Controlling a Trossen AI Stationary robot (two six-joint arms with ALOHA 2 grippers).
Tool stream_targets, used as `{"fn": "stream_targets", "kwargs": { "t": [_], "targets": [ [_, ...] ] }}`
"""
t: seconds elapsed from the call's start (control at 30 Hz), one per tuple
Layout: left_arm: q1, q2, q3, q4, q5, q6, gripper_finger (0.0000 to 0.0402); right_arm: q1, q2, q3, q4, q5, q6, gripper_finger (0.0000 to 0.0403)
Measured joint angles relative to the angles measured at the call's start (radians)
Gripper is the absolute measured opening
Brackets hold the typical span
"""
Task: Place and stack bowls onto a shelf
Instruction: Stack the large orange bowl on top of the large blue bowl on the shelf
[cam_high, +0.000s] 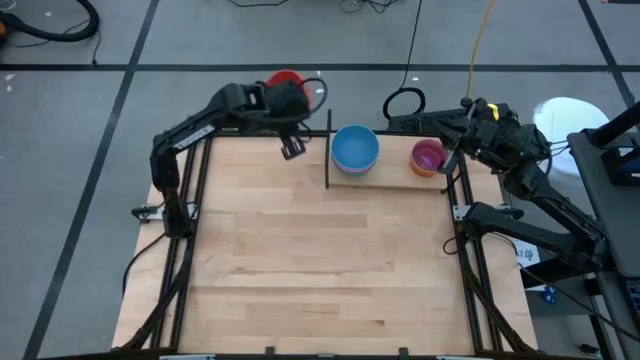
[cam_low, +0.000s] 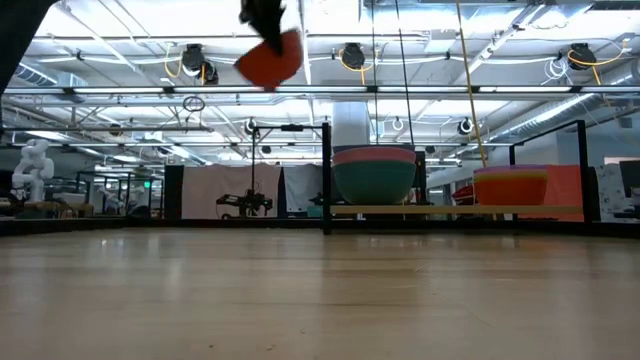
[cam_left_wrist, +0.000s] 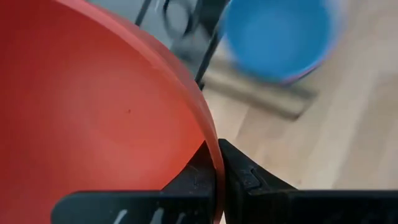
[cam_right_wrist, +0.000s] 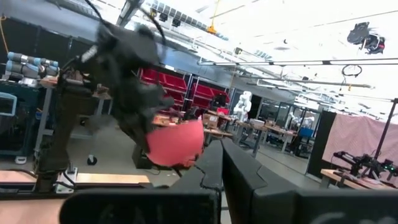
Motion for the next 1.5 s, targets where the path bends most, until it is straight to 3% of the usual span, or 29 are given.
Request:
{"fn": "stream_targets", "kwargs": {
  "t": [0.33,0.93,1.33,1.5],
  "targets": [
    [-0.177,0.039,0.043,0.216,0.021,0.094,0.0004,0.0,0.001,0.0,0.0,0.0,0.001,0.0],
    [-0.132,0.295,0.042,0.335,0.251,0.103,0.0003,0.0,0.001,0.0,-0.009,-0.002,0.027,0.0],
    [-0.106,0.407,0.042,0.359,0.255,0.107,0.0004,-0.002,0.001,0.0,-0.009,-0.003,0.024,0.0],
    [-0.097,0.406,0.042,0.378,0.245,0.088,0.0034,-0.002,0.001,0.0,-0.009,-0.003,0.023,0.0]
  ]
}}
